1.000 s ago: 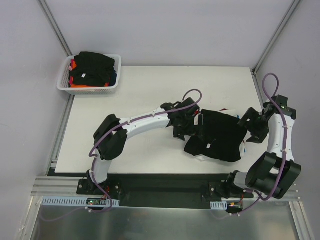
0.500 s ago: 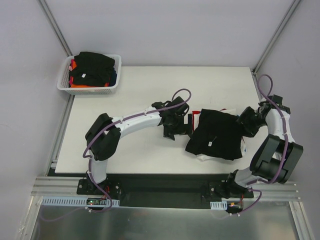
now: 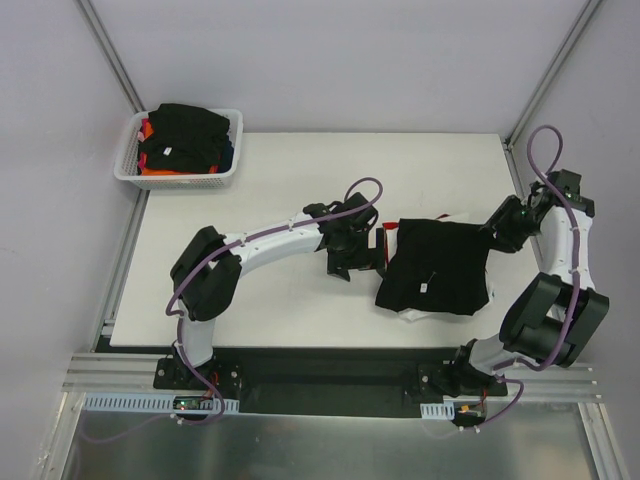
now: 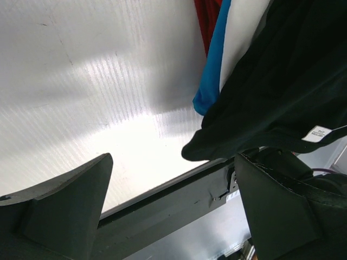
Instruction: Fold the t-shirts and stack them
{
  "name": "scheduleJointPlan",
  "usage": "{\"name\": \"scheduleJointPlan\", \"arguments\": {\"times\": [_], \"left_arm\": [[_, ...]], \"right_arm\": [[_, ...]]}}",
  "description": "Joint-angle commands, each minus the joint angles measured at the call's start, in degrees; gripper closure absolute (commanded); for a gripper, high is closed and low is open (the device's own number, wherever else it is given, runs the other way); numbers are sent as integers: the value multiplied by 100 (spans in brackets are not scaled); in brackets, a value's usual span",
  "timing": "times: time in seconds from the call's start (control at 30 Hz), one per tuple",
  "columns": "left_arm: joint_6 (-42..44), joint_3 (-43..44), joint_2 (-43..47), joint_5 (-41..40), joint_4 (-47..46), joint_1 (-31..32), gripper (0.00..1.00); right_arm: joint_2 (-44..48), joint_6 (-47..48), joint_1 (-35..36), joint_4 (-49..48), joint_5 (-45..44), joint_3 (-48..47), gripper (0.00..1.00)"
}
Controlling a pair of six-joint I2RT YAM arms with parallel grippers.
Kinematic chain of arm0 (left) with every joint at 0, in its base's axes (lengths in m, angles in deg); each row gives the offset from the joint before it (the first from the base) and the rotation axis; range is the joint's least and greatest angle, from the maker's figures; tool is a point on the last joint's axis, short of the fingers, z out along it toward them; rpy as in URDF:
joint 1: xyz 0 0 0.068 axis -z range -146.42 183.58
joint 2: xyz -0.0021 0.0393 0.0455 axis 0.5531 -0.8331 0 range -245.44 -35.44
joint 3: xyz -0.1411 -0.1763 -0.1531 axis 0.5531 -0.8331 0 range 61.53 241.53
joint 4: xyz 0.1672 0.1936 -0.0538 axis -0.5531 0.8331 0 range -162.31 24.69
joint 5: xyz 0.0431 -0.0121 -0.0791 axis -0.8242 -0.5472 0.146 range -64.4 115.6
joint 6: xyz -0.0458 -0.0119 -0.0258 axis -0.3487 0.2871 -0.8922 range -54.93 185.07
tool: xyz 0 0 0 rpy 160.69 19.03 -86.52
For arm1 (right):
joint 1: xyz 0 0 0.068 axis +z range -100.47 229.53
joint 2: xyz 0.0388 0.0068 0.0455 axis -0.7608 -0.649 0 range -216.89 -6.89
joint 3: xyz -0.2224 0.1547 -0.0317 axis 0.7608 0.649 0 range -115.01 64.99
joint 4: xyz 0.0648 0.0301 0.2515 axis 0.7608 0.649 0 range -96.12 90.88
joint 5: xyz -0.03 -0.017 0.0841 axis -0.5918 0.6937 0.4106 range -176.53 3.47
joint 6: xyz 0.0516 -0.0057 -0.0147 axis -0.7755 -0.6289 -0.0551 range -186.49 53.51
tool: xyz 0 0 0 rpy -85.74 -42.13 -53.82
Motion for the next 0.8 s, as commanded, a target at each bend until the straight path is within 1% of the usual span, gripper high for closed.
{"name": "scheduleJointPlan", "arguments": {"times": [0.0, 0.2, 0.3, 0.33, 0.4, 0.5, 0.57, 0.6, 0.63, 0.77], "left_arm": [[54, 262, 9, 107, 51, -4, 5], [19, 245, 9, 98, 59, -4, 5], [10, 210, 9, 98, 59, -4, 5], [10, 210, 26, 89, 59, -4, 5], [10, 192, 53, 54, 59, -4, 5], [-7, 209, 70, 45, 59, -4, 5], [-16, 245, 61, 63, 59, -4, 5], [-7, 262, 35, 71, 59, -4, 5], [1, 271, 35, 72, 59, -4, 5], [2, 227, -18, 124, 59, -4, 5]], "right_arm": [[12, -54, 28, 80, 202, -680, 56], [-243, -55, 55, 90, 254, -777, 57], [-349, -11, 55, -16, 272, -550, 56], [-323, -11, 55, -51, 263, -470, 54], [-253, 24, 55, -148, 254, -242, 54], [-226, 95, 55, -244, 228, -22, 61], [-305, 95, 55, -306, 219, 154, 61], [-340, 95, 55, -332, 228, 198, 59], [-375, 95, 55, -350, 237, 260, 54], [-271, 95, 55, -289, 220, 234, 50]]}}
